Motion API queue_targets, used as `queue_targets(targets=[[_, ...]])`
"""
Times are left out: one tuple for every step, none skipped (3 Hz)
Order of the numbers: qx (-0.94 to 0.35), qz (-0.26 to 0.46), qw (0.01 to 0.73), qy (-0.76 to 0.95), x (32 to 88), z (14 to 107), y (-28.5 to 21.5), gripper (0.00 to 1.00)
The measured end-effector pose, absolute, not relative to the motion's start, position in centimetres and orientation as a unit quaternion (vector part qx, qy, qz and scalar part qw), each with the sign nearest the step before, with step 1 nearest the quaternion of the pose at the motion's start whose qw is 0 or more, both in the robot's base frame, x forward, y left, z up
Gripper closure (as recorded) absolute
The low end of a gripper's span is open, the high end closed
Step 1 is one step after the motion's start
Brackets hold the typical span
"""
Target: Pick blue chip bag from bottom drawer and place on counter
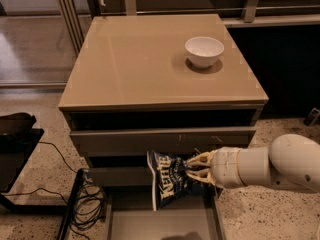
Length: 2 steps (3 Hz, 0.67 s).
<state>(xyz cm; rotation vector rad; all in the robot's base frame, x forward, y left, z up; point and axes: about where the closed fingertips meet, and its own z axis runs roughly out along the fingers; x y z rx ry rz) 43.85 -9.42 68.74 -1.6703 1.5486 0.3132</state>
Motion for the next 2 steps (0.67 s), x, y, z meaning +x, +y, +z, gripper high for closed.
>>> queue_targets(targets=[[-0.678, 0.087, 0.424, 0.594, 43.53, 76.01, -10.38, 1.00], [-0.678, 0.087, 0.424, 0.594, 43.54, 76.01, -10.38, 1.00]])
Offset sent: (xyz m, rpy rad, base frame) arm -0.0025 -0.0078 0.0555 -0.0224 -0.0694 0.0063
